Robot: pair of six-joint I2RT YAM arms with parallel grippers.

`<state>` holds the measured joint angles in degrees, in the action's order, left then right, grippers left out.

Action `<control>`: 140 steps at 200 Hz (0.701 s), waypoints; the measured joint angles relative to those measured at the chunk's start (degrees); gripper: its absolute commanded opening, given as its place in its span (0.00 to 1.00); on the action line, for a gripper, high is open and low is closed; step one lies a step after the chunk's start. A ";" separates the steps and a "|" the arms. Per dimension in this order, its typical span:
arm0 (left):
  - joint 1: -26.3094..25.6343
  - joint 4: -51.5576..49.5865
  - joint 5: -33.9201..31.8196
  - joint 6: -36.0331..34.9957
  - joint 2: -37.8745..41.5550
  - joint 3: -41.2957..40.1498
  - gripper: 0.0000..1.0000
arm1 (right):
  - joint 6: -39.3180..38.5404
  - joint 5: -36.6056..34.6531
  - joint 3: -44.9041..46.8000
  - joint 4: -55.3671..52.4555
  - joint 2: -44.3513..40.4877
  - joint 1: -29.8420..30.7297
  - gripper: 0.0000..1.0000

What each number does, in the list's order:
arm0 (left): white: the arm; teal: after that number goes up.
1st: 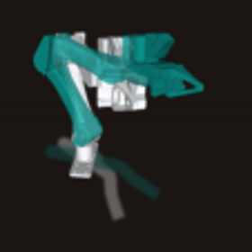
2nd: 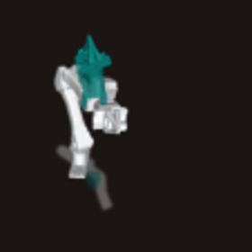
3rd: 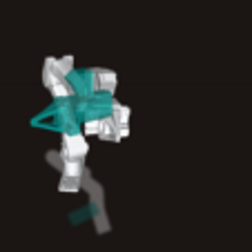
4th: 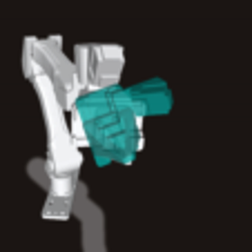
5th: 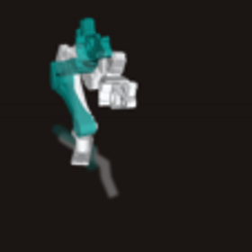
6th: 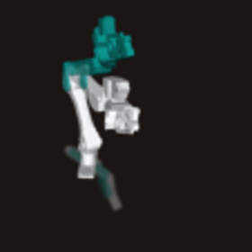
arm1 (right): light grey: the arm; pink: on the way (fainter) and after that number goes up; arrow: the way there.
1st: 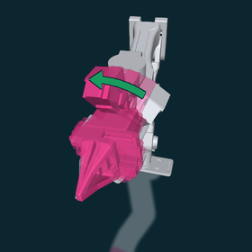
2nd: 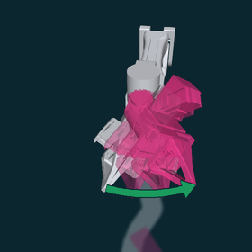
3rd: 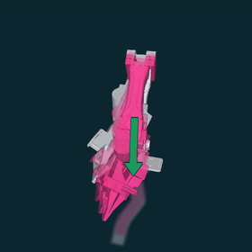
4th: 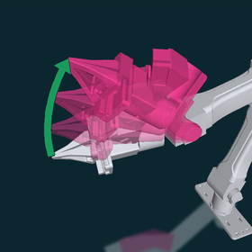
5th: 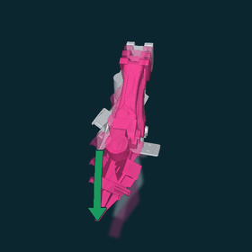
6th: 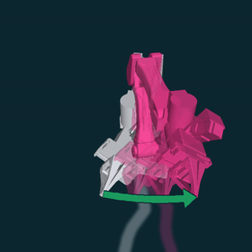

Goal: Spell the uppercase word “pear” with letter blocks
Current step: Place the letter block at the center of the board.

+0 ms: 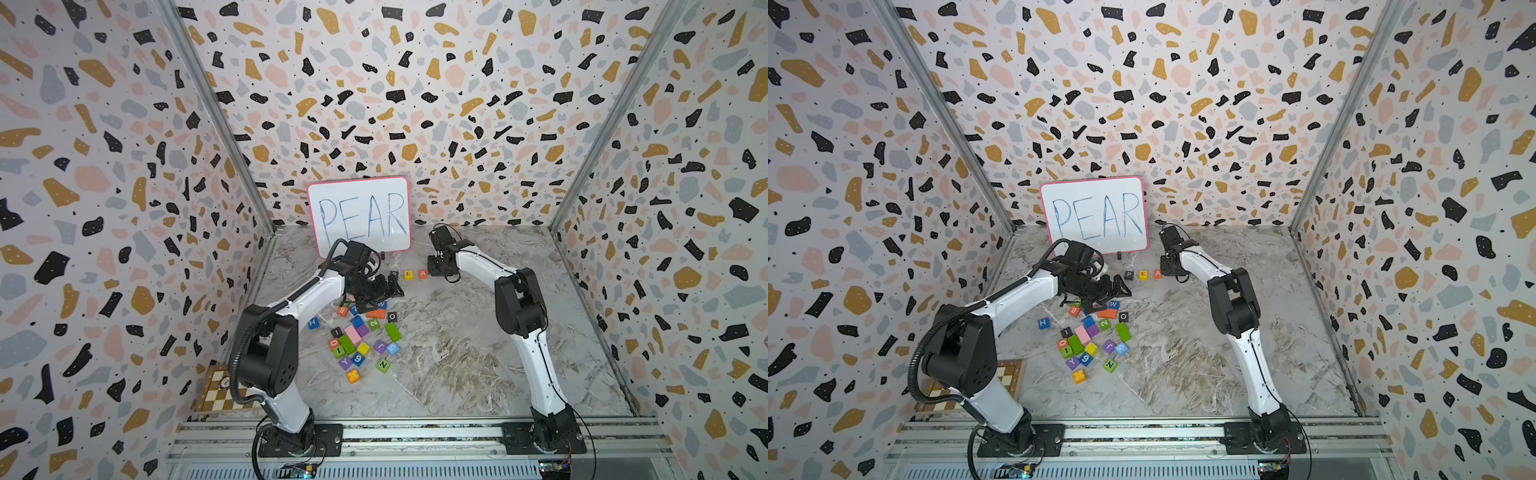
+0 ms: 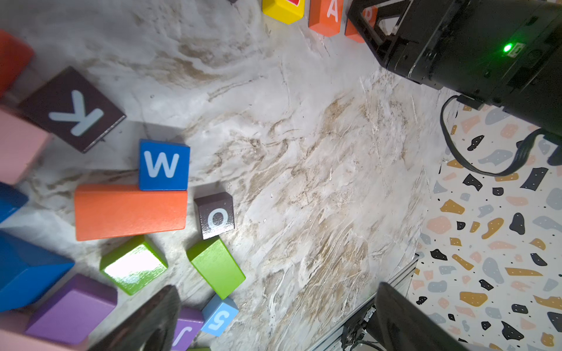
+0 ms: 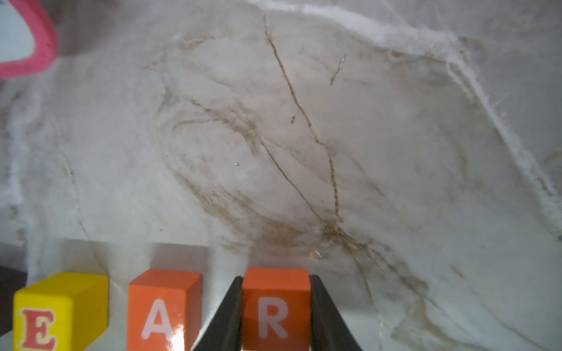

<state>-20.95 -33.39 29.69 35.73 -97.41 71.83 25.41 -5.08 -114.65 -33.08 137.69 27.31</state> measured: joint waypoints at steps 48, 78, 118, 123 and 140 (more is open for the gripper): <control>0.07 -0.02 -0.04 0.00 0.13 0.00 0.99 | 0.00 0.07 0.00 0.00 0.00 0.00 0.33; 0.07 0.04 -0.15 0.04 0.63 -0.31 0.99 | 0.00 0.35 0.00 0.00 0.00 0.00 0.33; 0.15 0.00 -0.17 0.04 1.25 -0.83 0.99 | 0.00 0.96 0.04 0.02 -0.02 -0.04 0.33; 0.15 0.00 -0.20 0.04 1.29 -0.90 0.99 | 0.00 1.01 0.04 0.02 -0.02 -0.04 0.33; 0.15 -0.04 -0.20 0.07 1.31 -1.07 0.99 | 0.00 1.01 0.04 0.02 -0.04 -0.04 0.33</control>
<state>-20.80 -33.43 29.50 35.79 -96.09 70.76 25.41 -4.08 -114.61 -33.06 137.64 27.27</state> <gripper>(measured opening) 0.990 0.333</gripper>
